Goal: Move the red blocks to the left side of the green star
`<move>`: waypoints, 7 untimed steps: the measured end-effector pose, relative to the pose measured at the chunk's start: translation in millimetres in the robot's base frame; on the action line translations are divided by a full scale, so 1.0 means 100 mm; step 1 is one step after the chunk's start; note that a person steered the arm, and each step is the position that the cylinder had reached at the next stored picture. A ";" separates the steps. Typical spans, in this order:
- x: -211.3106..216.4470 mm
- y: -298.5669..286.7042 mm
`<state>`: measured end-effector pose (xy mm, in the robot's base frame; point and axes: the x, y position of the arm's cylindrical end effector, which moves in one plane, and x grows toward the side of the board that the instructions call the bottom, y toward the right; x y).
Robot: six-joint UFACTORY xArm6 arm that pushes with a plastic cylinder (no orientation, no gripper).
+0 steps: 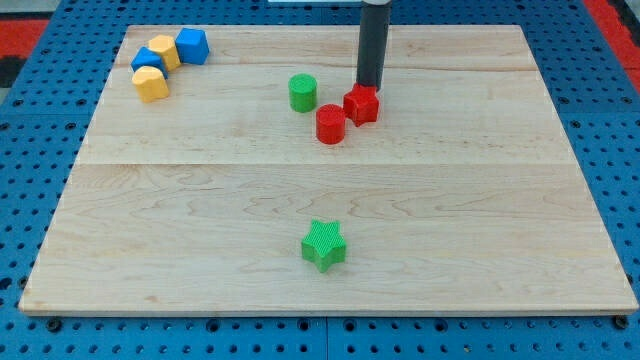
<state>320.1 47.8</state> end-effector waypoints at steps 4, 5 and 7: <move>-0.11 0.08; -0.04 0.22; 0.38 -0.28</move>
<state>358.0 20.0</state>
